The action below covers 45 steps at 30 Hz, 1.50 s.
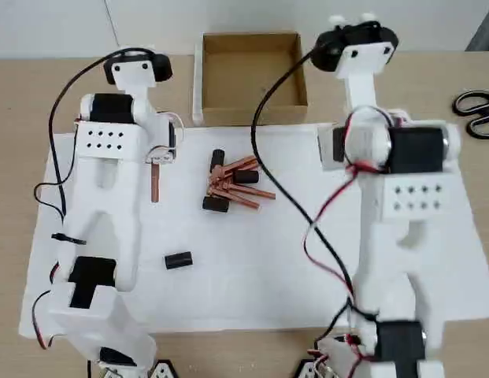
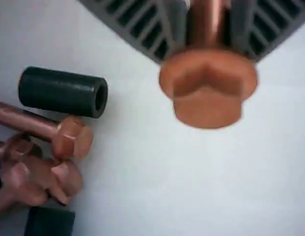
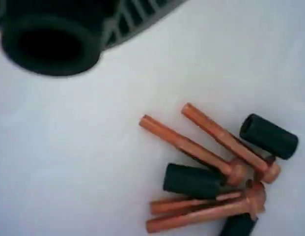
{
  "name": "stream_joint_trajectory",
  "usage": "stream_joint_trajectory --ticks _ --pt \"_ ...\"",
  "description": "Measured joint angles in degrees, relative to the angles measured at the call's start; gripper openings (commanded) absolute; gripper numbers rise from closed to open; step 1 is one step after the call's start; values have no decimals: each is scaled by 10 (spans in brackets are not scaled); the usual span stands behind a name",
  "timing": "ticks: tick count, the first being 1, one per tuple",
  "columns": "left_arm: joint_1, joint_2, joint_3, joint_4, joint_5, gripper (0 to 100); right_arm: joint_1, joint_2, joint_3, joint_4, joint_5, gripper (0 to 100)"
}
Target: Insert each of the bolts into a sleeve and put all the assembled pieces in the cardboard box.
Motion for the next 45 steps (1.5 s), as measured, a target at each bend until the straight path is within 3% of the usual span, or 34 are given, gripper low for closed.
stream_joint_trajectory --ticks 9,16,23,29,33,38,45 --pt "0 0 -19 24 0 6 -17 -298 295 -185 61 8" --pt "0 0 -19 25 0 6 44 -440 586 -404 69 4" --pt "0 0 -19 25 32 6 36 -544 772 -552 69 4" --pt "-1 0 -76 25 45 6 -11 -651 923 -667 -18 4" --pt "-1 -35 -160 25 33 6 -25 -729 1046 -753 -34 4" --pt "-1 -117 -229 25 21 6 -46 -821 1109 -773 -34 4" --pt "48 -234 -229 25 41 6 -95 -865 1114 -681 -40 4"
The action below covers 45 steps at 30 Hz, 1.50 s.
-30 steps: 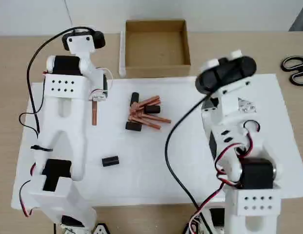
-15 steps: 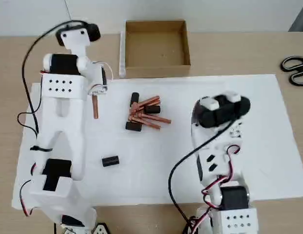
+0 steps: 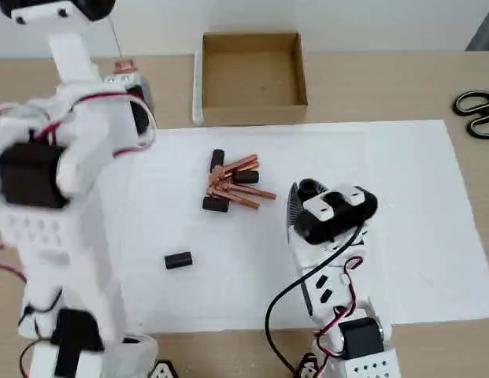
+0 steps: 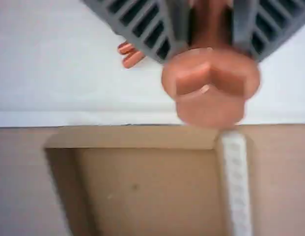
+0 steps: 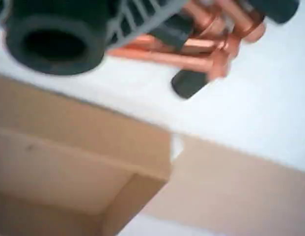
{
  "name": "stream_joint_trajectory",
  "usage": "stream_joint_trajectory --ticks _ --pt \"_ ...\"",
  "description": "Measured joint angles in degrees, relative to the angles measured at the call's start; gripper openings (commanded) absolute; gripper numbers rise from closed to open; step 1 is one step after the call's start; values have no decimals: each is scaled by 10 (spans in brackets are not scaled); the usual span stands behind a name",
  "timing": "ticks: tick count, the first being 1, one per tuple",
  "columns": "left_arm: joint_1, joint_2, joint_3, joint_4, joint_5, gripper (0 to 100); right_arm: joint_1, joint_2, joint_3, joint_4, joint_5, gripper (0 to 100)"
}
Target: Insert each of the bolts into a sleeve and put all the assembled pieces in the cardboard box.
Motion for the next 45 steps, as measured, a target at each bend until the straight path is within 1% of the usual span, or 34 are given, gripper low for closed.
stream_joint_trajectory --ticks 3,5,8,11,14,19,21,23,30,34,37,41,45 --pt "47 -70 0 0 -1 6 -18 -1 0 7 0 3" --pt "64 -107 16 0 -2 6 -36 -1 0 7 0 3" --pt "70 -143 66 -5 4 6 -52 -1 0 7 0 3" --pt "73 -178 134 -35 17 6 -61 -2 1 18 0 3" --pt "74 -236 183 -65 10 6 -60 -2 1 38 0 3" --pt "74 -353 292 -84 -4 6 -62 -2 1 43 -13 3" --pt "74 -373 365 -120 1 6 -62 -2 1 43 -20 3" --pt "74 -390 447 -176 4 6 -62 -2 1 43 -23 3" --pt "74 -415 748 -449 5 6 -62 -2 1 43 -23 3" --pt "78 -414 863 -571 5 6 -63 -2 8 46 -40 3" --pt "98 -414 907 -612 5 6 -90 -2 21 62 -56 3" --pt "136 -414 935 -622 5 6 -117 -2 31 63 -62 3" --pt "155 -414 938 -623 6 6 -131 -2 31 63 -62 3"
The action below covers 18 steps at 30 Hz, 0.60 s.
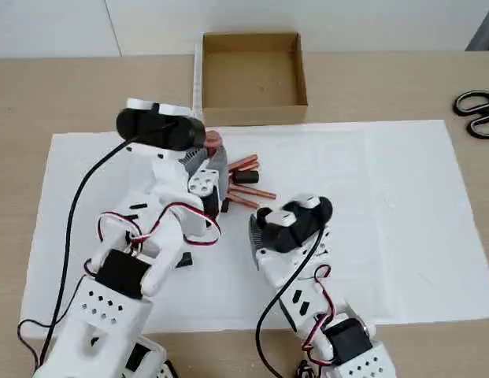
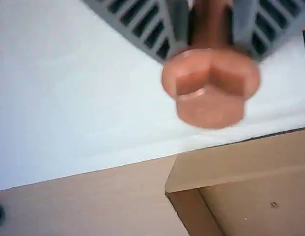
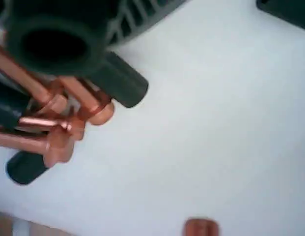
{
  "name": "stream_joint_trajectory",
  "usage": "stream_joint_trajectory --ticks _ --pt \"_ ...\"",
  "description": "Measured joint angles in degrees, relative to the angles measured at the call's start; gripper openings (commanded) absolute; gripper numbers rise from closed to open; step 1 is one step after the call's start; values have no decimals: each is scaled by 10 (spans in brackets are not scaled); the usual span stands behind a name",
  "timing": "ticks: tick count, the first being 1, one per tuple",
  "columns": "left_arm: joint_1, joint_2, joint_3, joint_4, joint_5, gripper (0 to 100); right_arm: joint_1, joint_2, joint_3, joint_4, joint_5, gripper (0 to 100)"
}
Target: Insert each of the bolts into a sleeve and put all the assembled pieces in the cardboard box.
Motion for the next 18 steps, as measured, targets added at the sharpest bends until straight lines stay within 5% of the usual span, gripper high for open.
stream_joint_trajectory --ticks 18 --pt "65 0 0 0 93 6 -29 0 0 0 0 3"
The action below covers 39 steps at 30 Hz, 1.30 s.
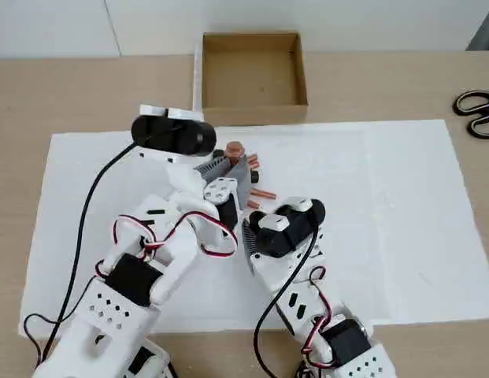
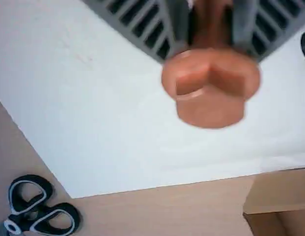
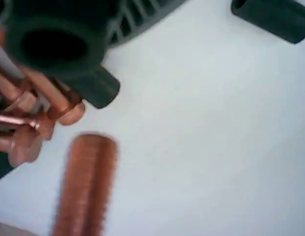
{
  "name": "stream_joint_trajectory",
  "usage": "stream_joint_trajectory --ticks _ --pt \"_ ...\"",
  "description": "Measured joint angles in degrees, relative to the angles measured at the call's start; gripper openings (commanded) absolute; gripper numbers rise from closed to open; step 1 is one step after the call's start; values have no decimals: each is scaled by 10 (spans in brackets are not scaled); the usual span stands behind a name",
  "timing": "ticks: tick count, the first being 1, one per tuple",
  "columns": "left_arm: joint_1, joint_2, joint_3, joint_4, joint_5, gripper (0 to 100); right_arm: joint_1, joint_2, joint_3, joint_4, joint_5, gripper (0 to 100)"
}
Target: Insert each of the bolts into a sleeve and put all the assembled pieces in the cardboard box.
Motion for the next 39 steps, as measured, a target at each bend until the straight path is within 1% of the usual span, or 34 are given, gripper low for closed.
stream_joint_trajectory --ticks 6,10,16,30,39 --pt "3 0 2 0 2 6 0 0 0 0 0 3" --pt "18 0 16 0 2 6 0 0 0 0 0 3" --pt "19 0 18 -25 18 6 0 0 0 0 0 3" --pt "24 0 29 -26 18 6 0 0 0 0 0 3" --pt "41 0 33 -26 18 6 0 0 0 0 0 3"
